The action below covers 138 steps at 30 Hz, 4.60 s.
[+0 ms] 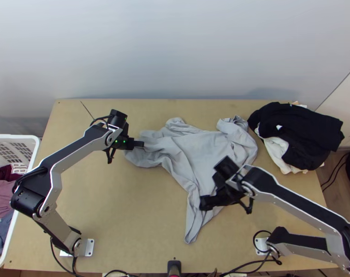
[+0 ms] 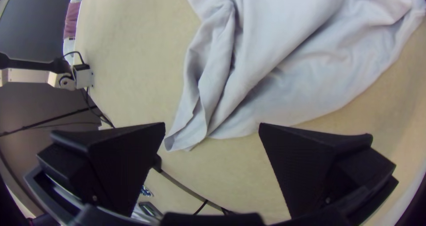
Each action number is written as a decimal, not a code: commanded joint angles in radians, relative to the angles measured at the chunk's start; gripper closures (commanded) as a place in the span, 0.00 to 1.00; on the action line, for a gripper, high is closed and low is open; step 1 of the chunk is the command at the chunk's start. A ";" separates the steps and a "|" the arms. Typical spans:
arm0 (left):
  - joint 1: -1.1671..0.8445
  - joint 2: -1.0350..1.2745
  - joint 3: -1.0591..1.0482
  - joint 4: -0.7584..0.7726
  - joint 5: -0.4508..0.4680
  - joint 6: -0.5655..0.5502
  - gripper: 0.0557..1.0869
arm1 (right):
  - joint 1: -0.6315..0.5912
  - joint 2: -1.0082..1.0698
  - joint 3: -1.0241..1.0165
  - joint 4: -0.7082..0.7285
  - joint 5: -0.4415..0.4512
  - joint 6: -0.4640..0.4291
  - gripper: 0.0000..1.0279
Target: Fold the t-shirt
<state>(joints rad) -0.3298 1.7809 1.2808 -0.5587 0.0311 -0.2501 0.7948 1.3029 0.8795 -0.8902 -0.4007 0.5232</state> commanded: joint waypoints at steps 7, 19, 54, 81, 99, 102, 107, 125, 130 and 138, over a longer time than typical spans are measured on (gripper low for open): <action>0.009 0.000 -0.005 -0.014 -0.003 -0.005 0.96 | 0.182 0.157 0.064 0.105 0.115 -0.046 0.05; 0.012 0.022 0.000 -0.014 -0.003 -0.015 0.96 | 0.193 0.242 0.047 0.183 0.161 -0.066 0.21; 0.258 -0.209 0.350 -0.353 0.010 -0.126 0.96 | -0.333 0.052 0.710 -0.092 0.323 -0.265 0.97; 0.298 -0.480 0.968 -0.210 -0.183 -0.098 0.96 | -0.603 -0.120 1.119 0.125 0.568 -0.557 0.97; 0.113 -0.736 0.914 -0.236 -0.416 0.224 0.96 | -0.600 -0.453 0.885 0.448 0.652 -0.819 0.97; 0.113 -0.765 0.913 -0.343 -0.398 0.173 0.96 | -0.600 -0.507 0.871 0.412 0.651 -0.836 0.97; 0.113 -0.842 0.856 -0.537 -0.255 0.110 0.96 | -0.611 -0.602 0.855 0.330 0.651 -0.841 0.97; 0.396 -0.950 0.867 -0.816 0.125 0.155 0.96 | -0.743 -0.768 0.829 0.309 0.536 -0.876 0.97; 0.494 -0.965 0.859 -0.827 0.230 0.160 0.96 | -0.792 -0.760 0.859 0.307 0.496 -0.858 0.97; 0.554 -1.020 0.600 -0.819 0.343 0.158 0.96 | -0.806 -0.714 0.820 0.102 0.496 -0.686 0.97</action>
<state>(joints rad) 0.1585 0.8009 2.0674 -1.3895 0.2794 -0.0933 0.0116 0.5587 1.7294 -0.6773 0.1154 -0.2710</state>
